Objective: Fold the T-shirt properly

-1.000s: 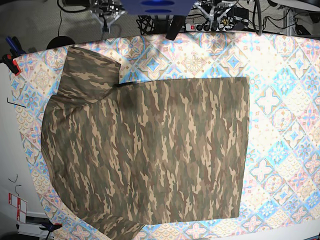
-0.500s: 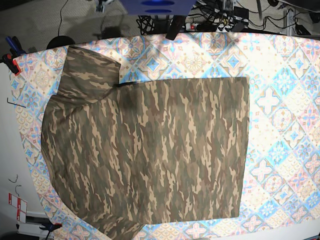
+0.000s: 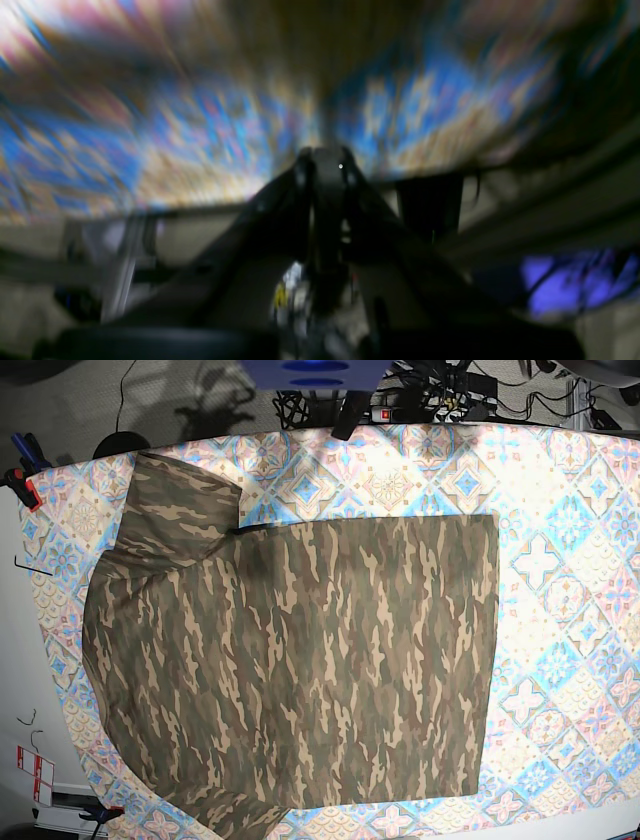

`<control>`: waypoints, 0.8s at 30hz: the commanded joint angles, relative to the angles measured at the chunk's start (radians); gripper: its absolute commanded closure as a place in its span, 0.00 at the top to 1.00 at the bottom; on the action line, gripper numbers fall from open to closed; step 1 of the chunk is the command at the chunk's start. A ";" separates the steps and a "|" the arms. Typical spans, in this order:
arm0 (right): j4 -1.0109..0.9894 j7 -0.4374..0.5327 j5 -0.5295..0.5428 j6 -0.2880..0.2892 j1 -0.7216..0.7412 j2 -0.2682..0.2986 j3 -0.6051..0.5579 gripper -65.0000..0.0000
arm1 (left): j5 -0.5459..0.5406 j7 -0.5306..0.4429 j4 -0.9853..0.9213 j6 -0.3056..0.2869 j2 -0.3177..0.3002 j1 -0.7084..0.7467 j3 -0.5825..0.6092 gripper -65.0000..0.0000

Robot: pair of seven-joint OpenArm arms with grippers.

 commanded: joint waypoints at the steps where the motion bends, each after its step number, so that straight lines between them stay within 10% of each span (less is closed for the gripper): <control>1: 0.003 0.021 0.000 -0.002 -0.024 0.003 -0.002 0.00 | -0.003 -0.027 0.093 0.000 -0.004 0.059 -0.002 0.00; 12: 0.016 0.018 0.000 -0.002 -0.032 0.003 0.005 0.00 | -0.001 -0.004 0.617 0.000 -0.005 0.235 -0.002 0.01; 24: 0.790 -0.073 -0.003 -0.001 -0.379 0.009 -0.002 0.00 | -0.070 0.617 1.266 0.000 -0.055 0.356 -0.002 0.01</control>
